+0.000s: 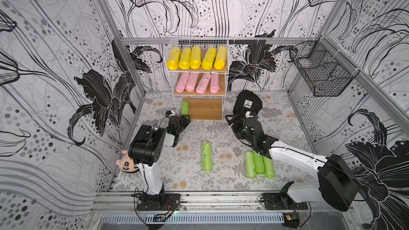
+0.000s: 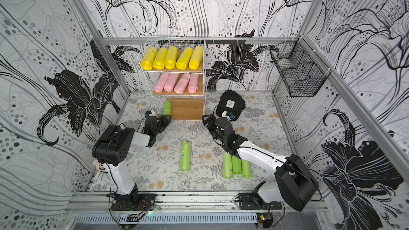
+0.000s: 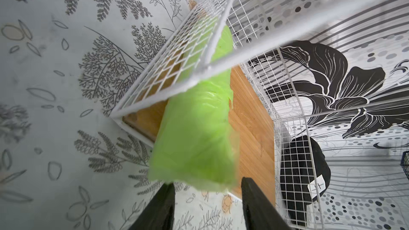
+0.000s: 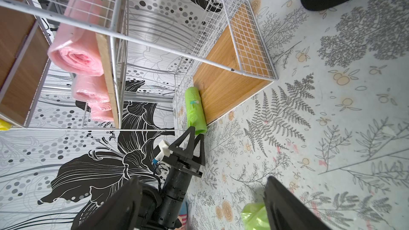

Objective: Sort the rolls of trash bags by color and place them on the shelf
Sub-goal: Place the roll of trash bags on the shelf.

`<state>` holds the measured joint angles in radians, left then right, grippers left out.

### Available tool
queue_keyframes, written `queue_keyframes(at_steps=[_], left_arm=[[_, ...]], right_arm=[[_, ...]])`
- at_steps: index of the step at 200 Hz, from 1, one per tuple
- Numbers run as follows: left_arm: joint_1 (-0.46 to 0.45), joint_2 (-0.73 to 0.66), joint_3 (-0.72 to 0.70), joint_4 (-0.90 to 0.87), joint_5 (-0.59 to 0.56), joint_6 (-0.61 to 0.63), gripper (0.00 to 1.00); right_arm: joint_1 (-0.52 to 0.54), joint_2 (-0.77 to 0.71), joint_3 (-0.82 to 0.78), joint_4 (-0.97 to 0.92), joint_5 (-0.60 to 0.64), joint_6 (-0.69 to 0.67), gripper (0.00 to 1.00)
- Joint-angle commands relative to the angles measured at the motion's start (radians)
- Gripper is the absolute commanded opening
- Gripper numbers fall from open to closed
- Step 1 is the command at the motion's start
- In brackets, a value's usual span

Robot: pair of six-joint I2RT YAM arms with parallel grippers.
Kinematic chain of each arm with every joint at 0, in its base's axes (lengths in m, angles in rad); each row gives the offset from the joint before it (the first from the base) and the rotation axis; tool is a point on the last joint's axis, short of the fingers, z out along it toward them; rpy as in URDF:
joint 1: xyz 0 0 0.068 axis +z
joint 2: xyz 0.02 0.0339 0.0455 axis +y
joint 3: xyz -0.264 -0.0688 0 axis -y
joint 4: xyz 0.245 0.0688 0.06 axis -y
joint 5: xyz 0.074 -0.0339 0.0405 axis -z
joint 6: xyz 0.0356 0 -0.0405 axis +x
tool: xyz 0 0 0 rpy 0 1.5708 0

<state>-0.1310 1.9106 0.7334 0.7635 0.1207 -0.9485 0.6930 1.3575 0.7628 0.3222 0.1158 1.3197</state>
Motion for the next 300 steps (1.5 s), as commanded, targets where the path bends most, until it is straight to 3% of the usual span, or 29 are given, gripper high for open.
queue_keyframes(at_steps=[1, 58, 93, 119, 163, 226, 300], left_arm=[[0.02, 0.035, 0.044, 0.06, 0.022, 0.02, 0.49], [0.042, 0.077, 0.092, 0.051, -0.008, 0.013, 0.46], [0.042, 0.109, 0.127, 0.049, 0.008, 0.01, 0.48], [0.042, 0.076, 0.072, 0.086, 0.01, -0.022, 0.52], [0.041, -0.099, -0.097, 0.107, 0.037, -0.052, 0.64], [0.037, -0.439, -0.253, -0.088, 0.069, 0.022, 0.71], [0.037, -0.707, -0.292, -0.29, 0.039, 0.131, 0.73]], right_arm=[[-0.005, -0.015, -0.014, 0.003, 0.01, -0.005, 0.9], [-0.005, 0.006, 0.001, -0.028, -0.003, -0.029, 0.89], [0.002, 0.054, 0.096, -0.206, -0.06, -0.16, 0.88], [0.037, 0.125, 0.187, -0.352, -0.12, -0.266, 0.87], [0.189, 0.303, 0.381, -0.601, -0.108, -0.428, 0.86], [0.285, 0.517, 0.545, -0.811, -0.103, -0.473, 0.83], [0.303, 0.649, 0.64, -0.816, -0.128, -0.497, 0.7]])
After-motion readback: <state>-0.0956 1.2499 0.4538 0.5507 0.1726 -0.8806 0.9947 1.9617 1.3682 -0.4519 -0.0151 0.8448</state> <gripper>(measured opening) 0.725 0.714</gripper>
